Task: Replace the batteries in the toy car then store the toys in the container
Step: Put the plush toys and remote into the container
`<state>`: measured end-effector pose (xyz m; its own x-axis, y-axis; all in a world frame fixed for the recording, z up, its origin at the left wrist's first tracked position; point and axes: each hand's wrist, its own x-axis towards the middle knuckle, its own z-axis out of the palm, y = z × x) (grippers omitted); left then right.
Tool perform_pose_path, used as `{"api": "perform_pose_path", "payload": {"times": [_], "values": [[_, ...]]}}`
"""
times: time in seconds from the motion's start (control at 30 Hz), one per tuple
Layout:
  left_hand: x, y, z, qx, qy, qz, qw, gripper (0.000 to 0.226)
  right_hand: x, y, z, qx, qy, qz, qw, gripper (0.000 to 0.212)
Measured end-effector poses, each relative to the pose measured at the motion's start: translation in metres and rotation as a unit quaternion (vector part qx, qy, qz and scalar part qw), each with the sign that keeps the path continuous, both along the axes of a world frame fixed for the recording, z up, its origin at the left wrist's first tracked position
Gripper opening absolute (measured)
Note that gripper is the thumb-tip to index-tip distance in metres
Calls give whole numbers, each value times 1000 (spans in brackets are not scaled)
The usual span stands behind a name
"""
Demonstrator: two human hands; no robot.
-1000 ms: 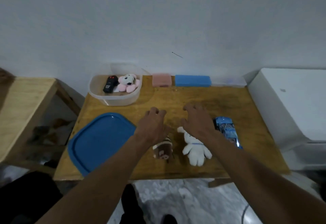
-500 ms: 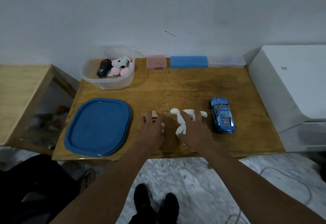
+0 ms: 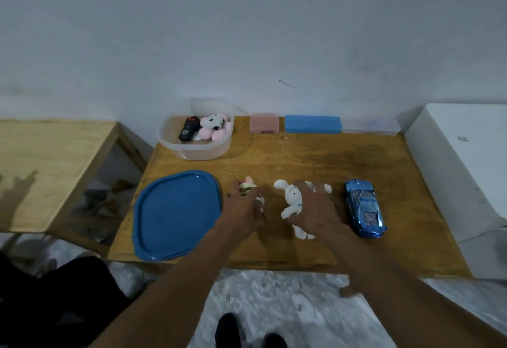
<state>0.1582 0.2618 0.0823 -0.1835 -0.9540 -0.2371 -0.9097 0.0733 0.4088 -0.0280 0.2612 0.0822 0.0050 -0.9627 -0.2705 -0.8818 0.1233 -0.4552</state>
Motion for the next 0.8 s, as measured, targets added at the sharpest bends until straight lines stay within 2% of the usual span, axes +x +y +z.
{"api": "perform_pose_path", "payload": {"times": [0.1,0.3,0.5,0.63,0.8], "values": [[27,-20,25,-50,-4,23,998,60,26,-27,37,-27,-29,10,999,68],[93,-73,67,-107,-35,53,992,76,97,-87,78,-106,-34,43,993,75],[155,-140,72,-112,-44,45,992,71,168,-156,85,-128,-23,44,991,75],[184,-191,60,-84,-42,28,995,78,205,-197,73,-115,-8,21,993,75],[205,-237,35,-45,-31,-10,998,72,236,-237,45,-105,41,-9,994,74]]}}
